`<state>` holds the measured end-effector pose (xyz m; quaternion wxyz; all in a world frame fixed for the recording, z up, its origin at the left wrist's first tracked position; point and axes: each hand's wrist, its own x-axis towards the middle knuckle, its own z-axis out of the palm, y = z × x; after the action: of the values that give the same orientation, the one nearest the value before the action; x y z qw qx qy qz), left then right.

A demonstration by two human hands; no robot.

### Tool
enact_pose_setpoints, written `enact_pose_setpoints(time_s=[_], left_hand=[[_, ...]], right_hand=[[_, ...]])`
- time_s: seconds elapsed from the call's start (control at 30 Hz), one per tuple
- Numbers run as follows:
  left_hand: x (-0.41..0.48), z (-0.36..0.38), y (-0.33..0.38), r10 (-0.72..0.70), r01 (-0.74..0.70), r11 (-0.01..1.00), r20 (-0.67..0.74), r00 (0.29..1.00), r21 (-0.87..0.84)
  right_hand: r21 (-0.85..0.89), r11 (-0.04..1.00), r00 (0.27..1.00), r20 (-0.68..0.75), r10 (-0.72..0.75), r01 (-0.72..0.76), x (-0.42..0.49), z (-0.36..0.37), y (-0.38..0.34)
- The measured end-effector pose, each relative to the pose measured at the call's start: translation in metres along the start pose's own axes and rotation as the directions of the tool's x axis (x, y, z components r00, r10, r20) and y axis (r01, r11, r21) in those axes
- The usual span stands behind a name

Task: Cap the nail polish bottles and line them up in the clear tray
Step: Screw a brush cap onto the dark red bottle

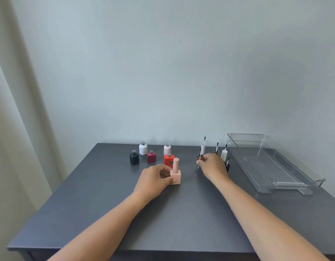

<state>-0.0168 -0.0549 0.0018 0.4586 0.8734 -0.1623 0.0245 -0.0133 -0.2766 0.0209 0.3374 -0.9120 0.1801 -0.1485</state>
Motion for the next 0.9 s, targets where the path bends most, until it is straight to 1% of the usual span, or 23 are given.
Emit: enact_pose_setpoints(time_s=[0.17, 0.4, 0.53, 0.63, 0.73, 0.83, 0.9], left_hand=[[-0.001, 0.0, 0.001, -0.006, 0.006, 1.0, -0.002, 1.0, -0.005], [-0.002, 0.0, 0.001, 0.001, -0.001, 1.0, -0.002, 1.0, 0.002], [-0.003, -0.001, 0.0, 0.007, -0.007, 1.0, 0.007, 1.0, -0.023], [0.001, -0.012, -0.001, 0.003, -0.003, 0.996, 0.002, 1.0, -0.085], [0.013, -0.029, -0.004, -0.025, 0.015, 0.992, -0.083, 0.996, -0.123], [0.028, -0.043, -0.01, -0.052, 0.051, 0.999, -0.202, 0.978, -0.01], [0.036, -0.048, -0.013, -0.088, 0.104, 0.992, -0.211, 0.973, 0.067]], right_hand=[[-0.013, 1.0, 1.0, -0.003, -0.009, 0.009, -0.003, -0.001, -0.001], [0.057, 0.998, 1.0, 0.006, -0.021, 0.02, -0.012, -0.003, 0.0], [0.159, 0.987, 1.0, 0.004, -0.016, 0.015, -0.018, -0.005, -0.003], [0.257, 0.966, 0.999, 0.01, -0.039, 0.035, -0.023, -0.007, -0.005], [0.343, 0.938, 0.997, 0.022, -0.071, 0.059, -0.027, -0.009, -0.008], [0.393, 0.917, 0.995, 0.029, -0.095, 0.076, -0.03, -0.01, -0.012], [0.415, 0.906, 0.993, 0.034, -0.109, 0.085, -0.032, -0.01, -0.015]])
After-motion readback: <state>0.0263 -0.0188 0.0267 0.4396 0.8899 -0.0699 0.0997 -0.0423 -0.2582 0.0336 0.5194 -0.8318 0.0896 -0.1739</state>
